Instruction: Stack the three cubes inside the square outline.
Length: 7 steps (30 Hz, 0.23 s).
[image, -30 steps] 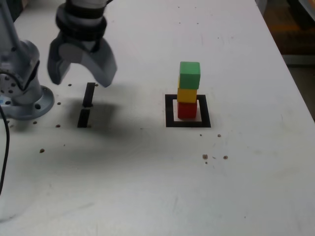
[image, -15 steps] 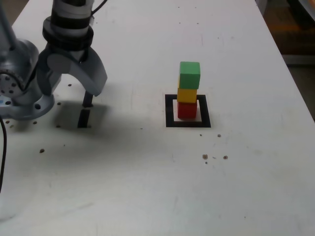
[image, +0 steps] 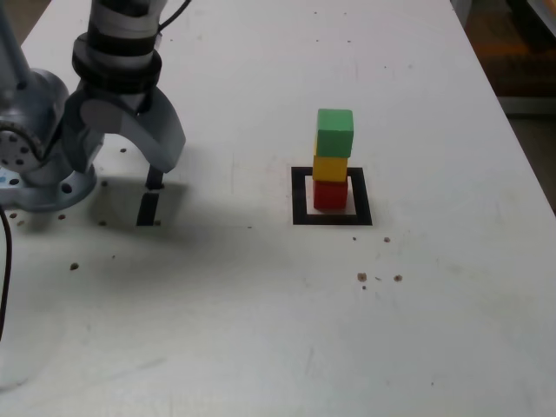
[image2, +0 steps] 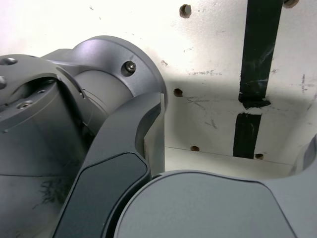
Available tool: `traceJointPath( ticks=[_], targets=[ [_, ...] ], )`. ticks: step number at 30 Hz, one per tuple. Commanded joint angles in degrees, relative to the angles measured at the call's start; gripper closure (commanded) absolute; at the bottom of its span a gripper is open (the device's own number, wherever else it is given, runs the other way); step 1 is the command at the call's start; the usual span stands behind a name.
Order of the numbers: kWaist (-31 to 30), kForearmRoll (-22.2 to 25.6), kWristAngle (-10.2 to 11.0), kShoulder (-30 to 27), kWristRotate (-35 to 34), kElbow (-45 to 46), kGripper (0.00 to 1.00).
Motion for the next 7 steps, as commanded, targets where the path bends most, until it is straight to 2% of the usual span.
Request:
traceJointPath(
  ticks=[1,7],
  targets=[
    [0.05,-0.7,0.16,0.03,-0.59,0.32,0.0],
    [0.04,-2.1,0.31,0.01,-0.91,0.76,0.0]
  ],
)
